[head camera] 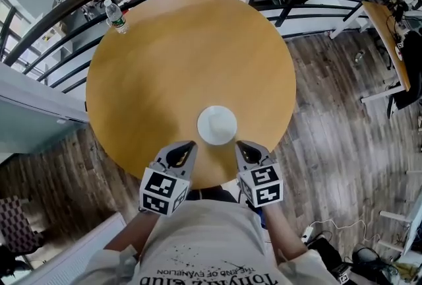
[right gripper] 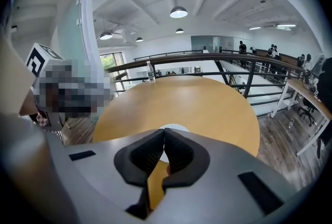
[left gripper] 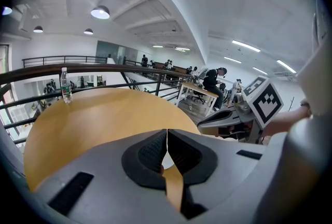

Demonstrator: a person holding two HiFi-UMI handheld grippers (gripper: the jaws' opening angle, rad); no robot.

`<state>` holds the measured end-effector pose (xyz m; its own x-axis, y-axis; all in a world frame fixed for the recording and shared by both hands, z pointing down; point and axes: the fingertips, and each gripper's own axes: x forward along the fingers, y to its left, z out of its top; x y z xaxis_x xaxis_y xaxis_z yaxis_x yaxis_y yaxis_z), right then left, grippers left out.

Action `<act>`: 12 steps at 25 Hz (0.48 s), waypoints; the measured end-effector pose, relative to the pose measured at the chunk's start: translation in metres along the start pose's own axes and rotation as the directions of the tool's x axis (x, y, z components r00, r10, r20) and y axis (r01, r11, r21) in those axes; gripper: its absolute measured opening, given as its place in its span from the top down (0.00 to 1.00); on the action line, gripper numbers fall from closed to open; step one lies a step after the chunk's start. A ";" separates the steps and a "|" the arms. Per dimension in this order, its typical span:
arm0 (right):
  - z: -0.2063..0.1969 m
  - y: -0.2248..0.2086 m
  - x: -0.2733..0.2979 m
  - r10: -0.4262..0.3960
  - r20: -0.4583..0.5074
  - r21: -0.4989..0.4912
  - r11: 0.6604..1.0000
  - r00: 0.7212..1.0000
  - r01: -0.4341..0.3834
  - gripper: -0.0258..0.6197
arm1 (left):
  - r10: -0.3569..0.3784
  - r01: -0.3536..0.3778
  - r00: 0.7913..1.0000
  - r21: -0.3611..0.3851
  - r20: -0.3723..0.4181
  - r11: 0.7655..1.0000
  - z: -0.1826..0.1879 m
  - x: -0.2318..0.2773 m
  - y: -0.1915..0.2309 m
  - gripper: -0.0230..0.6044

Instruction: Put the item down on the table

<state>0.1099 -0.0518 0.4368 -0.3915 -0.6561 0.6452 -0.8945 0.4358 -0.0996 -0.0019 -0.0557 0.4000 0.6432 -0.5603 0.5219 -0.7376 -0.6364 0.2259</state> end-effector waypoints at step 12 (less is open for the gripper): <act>0.002 -0.011 -0.009 -0.029 0.027 0.050 0.998 0.999 0.028 0.92 | 0.010 -0.010 1.000 0.019 0.003 1.000 0.009 0.001 -0.003 0.92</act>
<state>0.1231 -0.0525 0.4304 -0.3708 -0.6853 0.6268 -0.9148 0.3858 -0.1193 0.0027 -0.0593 0.3930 0.6366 -0.5679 0.5218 -0.7398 -0.6409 0.2049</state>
